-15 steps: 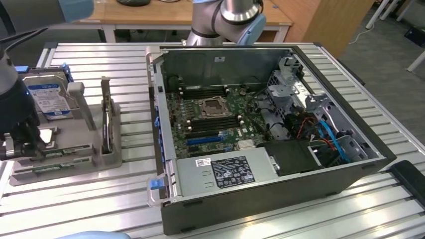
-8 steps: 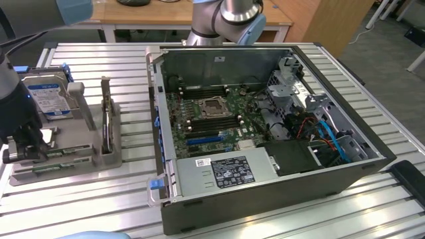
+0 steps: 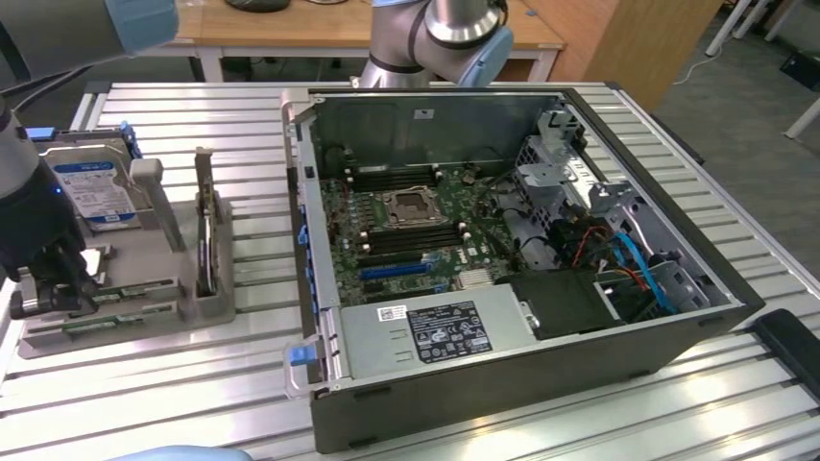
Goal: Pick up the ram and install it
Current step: 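Pick up the ram and move it above insertion slot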
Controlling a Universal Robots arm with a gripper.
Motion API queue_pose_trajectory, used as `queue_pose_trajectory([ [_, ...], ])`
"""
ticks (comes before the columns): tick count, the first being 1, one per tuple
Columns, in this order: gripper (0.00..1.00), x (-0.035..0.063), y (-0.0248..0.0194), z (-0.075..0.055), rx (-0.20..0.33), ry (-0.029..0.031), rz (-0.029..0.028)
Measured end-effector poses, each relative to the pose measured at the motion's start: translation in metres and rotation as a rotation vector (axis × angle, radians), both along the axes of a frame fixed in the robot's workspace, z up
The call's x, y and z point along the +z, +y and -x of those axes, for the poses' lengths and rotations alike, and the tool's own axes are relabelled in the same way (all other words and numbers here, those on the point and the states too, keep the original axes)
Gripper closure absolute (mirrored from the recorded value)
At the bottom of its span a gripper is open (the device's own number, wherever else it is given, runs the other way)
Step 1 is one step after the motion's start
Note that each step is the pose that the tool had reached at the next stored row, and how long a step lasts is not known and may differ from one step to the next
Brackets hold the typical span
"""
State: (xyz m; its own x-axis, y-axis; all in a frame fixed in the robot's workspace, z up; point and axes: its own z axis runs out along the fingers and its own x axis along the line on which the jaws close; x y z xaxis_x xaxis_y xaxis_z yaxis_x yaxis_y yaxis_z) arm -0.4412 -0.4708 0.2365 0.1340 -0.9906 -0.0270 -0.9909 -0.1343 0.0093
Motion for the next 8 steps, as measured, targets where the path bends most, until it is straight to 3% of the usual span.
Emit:
queue_pose_trajectory([
  [8, 0.69, -0.009, 0.0005, 0.0, -0.019, -0.0001, -0.0001],
])
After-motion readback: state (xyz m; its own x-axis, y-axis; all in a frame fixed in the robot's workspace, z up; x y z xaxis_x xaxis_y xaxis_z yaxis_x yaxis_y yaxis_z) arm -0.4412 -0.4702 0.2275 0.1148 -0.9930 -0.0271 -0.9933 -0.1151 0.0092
